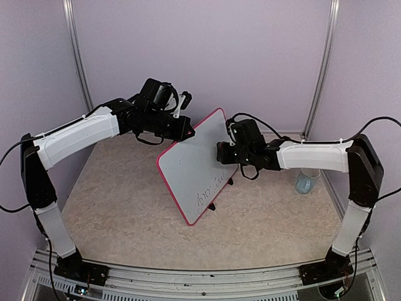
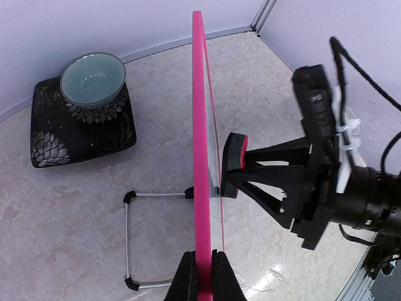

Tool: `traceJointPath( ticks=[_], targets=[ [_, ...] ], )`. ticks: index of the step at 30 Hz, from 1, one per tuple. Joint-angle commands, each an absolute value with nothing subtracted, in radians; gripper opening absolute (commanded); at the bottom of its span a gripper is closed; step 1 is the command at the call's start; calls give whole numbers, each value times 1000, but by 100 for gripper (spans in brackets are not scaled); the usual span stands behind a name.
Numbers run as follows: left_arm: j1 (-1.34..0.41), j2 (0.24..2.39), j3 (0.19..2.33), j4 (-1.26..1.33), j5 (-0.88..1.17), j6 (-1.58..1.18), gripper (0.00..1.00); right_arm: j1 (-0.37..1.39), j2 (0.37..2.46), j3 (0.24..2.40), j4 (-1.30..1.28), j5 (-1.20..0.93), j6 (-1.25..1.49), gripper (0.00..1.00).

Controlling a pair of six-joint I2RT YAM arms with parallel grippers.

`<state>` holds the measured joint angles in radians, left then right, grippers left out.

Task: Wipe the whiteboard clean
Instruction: Erase the whiteboard at the center of the board.

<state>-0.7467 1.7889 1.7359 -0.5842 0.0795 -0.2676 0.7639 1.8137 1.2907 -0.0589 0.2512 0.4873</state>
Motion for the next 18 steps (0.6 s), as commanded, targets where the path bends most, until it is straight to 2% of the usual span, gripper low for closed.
traceJointPath(
  ticks=[1, 18],
  targets=[
    [-778, 1814, 1716, -666, 146, -217, 0, 776, 1755, 1287, 10, 227, 476, 22],
    [-780, 1810, 1707, -657, 153, -219, 0, 715, 1982, 1304, -17, 301, 503, 22]
  ],
)
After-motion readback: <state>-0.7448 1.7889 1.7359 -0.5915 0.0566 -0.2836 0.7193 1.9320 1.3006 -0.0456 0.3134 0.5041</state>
